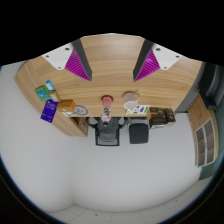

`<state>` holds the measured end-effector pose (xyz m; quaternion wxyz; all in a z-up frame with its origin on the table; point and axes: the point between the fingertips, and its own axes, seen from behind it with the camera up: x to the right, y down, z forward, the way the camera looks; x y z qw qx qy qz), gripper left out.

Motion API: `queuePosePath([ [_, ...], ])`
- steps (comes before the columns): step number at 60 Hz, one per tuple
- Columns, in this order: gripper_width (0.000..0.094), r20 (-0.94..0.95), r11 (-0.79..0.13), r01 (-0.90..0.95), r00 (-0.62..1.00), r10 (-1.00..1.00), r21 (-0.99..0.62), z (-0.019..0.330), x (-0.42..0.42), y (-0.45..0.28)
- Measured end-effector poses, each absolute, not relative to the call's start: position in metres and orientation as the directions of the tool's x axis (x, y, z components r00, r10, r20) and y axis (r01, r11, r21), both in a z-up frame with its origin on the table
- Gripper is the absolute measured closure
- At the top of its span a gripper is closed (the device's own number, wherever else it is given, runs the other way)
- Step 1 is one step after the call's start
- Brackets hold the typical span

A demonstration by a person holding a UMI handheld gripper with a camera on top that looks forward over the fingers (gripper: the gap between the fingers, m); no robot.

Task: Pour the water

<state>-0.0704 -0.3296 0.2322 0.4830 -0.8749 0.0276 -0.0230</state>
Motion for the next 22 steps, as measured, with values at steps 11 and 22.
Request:
queuePosePath([
  [11,0.0077,0.014,-0.537,-0.039,0.995,-0.095,-0.843,0.235,-0.073,-0.364],
  [22,0.0077,0.018,-0.532,-0.044,0.994,-0.111,-0.846,0.241,-0.072,-0.372],
])
